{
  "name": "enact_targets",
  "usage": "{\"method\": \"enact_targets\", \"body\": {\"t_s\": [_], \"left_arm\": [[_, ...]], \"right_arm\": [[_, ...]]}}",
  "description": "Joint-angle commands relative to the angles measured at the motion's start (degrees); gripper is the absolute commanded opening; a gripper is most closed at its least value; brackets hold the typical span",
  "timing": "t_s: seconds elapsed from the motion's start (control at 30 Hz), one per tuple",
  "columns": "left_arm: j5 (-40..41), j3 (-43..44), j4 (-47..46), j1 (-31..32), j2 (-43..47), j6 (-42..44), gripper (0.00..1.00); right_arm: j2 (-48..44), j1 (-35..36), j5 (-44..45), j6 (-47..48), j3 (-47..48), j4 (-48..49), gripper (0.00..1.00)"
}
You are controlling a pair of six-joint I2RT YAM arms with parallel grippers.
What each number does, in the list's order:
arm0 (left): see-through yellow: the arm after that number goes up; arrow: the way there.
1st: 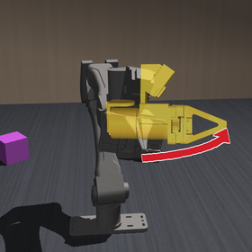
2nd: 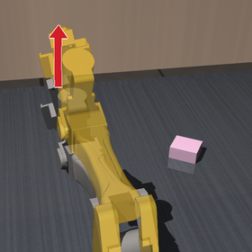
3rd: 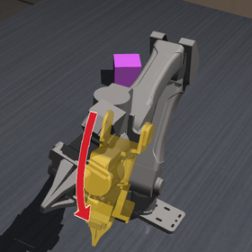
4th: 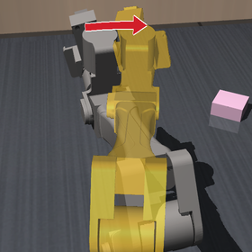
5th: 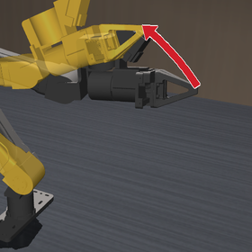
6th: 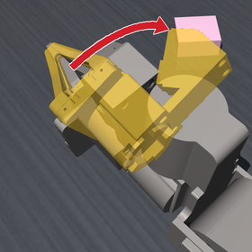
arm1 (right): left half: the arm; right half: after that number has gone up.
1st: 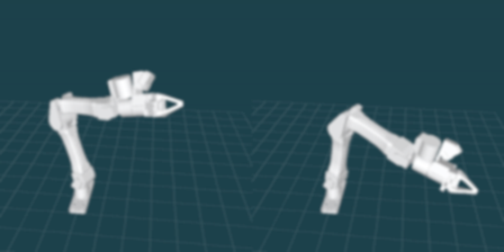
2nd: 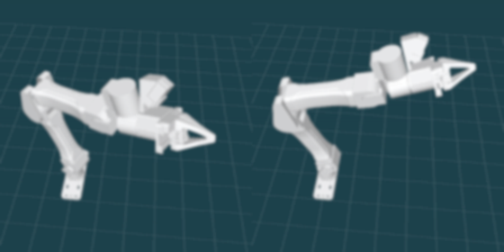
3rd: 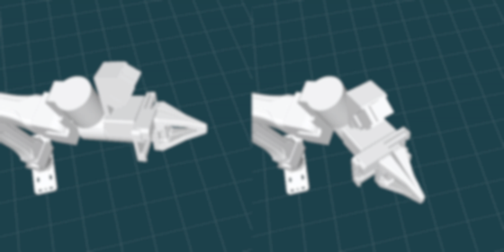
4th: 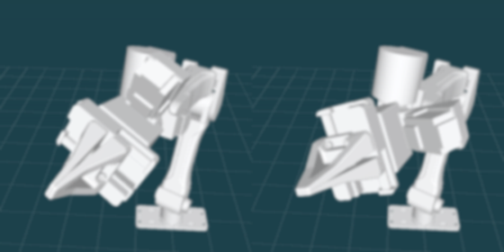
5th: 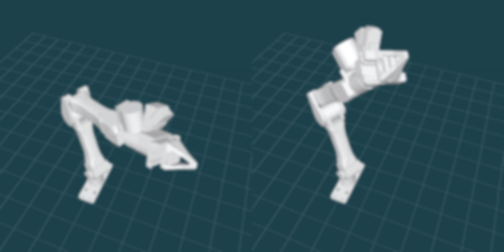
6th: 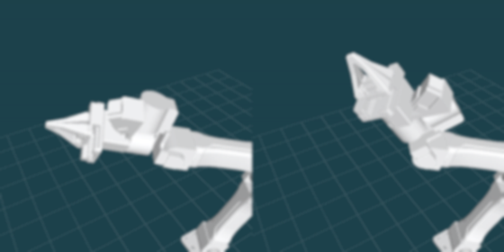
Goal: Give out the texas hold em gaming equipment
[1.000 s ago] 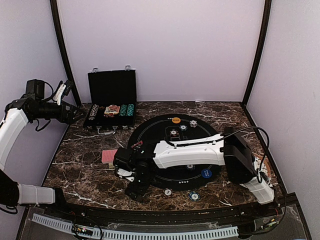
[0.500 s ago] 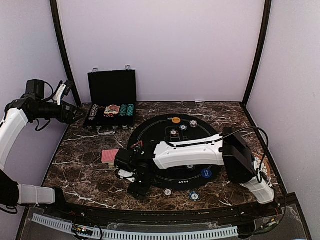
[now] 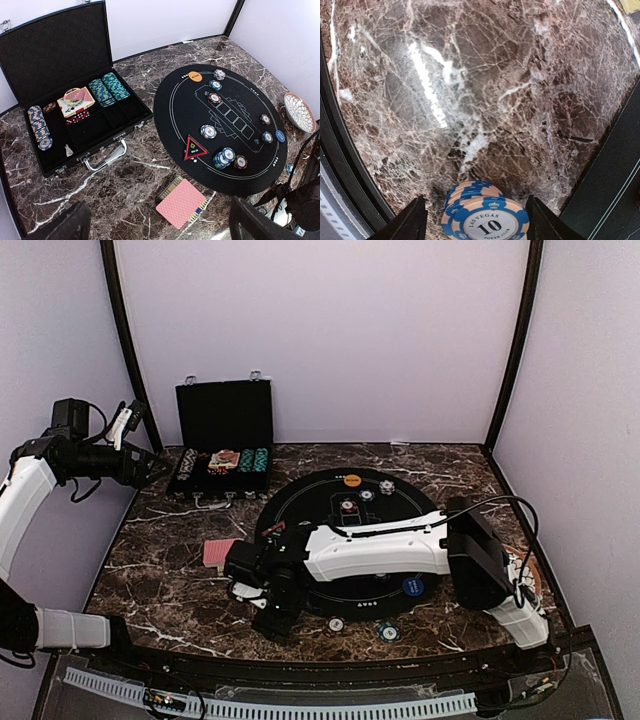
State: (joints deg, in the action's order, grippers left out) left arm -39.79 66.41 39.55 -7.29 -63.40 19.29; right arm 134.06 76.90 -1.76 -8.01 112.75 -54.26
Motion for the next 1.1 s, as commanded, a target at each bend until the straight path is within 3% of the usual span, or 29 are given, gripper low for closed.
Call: {"method": "enact_targets", "body": {"t_s": [0.0, 0.37, 0.8, 1.07], "left_arm": [[-1.1, 1.4, 1.0, -0.3, 0.8, 0.2, 0.99], [-1.2, 1.4, 1.0, -0.3, 0.7, 0.1, 0.99], [-1.0, 1.3, 1.0, -0.4, 0.8, 0.3, 0.99], [-0.9, 1.0, 1.0, -0.3, 0.7, 0.6, 0.99]], "right_arm": [[-0.1, 0.5, -0.4, -0.4, 1.5, -1.0, 0.68], [0.2, 0.5, -0.1, -0.3, 0.6, -1.1, 0.59], [-1.2, 0.5, 1.2, -0.3, 1.3, -1.1, 0.27], [-3.6, 0.5, 1.5, -0.8, 4.0, -2.9, 0.26]]}}
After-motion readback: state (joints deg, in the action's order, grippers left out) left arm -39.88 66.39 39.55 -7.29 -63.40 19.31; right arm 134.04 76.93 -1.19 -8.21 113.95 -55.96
